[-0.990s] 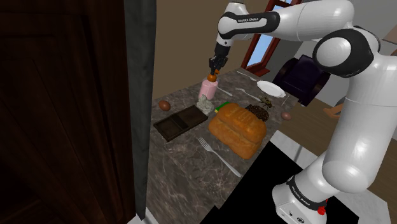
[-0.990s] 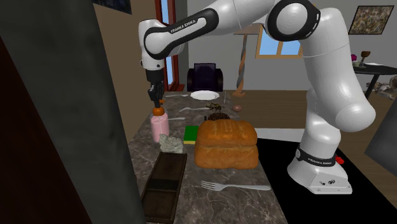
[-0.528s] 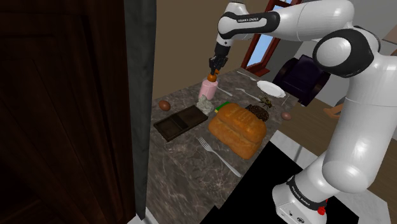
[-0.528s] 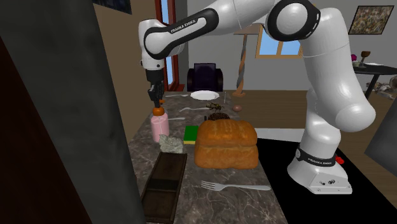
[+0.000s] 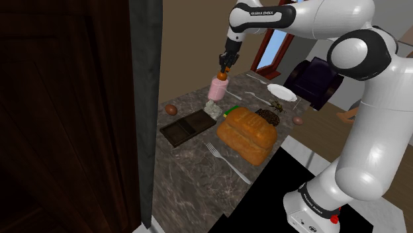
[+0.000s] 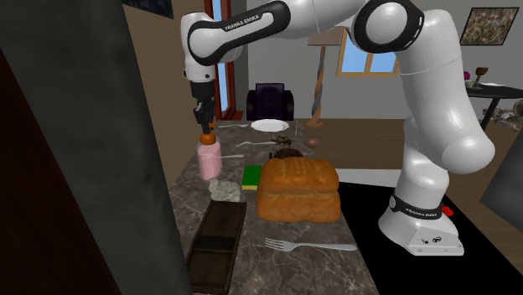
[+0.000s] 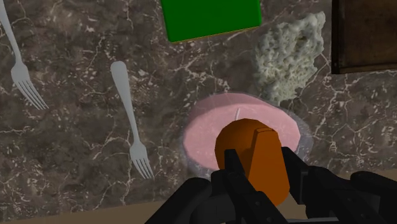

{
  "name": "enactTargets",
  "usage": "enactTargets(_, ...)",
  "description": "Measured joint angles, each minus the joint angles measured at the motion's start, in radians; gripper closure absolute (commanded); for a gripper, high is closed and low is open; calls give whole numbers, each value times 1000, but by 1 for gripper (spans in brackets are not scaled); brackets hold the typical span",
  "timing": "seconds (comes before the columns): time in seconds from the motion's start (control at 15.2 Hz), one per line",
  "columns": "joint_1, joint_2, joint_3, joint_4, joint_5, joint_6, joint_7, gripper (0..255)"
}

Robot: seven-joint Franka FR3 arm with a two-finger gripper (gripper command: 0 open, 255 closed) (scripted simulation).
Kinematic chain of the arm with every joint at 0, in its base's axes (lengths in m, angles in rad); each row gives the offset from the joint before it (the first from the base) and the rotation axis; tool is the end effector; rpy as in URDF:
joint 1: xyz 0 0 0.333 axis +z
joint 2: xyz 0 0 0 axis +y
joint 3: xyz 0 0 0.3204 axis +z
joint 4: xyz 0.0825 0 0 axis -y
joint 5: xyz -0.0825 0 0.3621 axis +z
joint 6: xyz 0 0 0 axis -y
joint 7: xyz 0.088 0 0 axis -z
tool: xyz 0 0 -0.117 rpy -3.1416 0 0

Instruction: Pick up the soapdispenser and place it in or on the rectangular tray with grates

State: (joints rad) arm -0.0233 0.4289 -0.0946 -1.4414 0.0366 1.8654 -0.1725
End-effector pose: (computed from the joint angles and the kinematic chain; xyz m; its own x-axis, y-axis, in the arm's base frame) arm 0.6627 -0.0651 0.4456 0.9986 0.0523 -0.0037 0.0524 -0.9986 0.0037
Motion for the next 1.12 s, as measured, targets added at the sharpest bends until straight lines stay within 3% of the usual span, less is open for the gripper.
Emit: enactTargets(1.12, 1, -3, 0, 222, -2, -226, 9, 255)
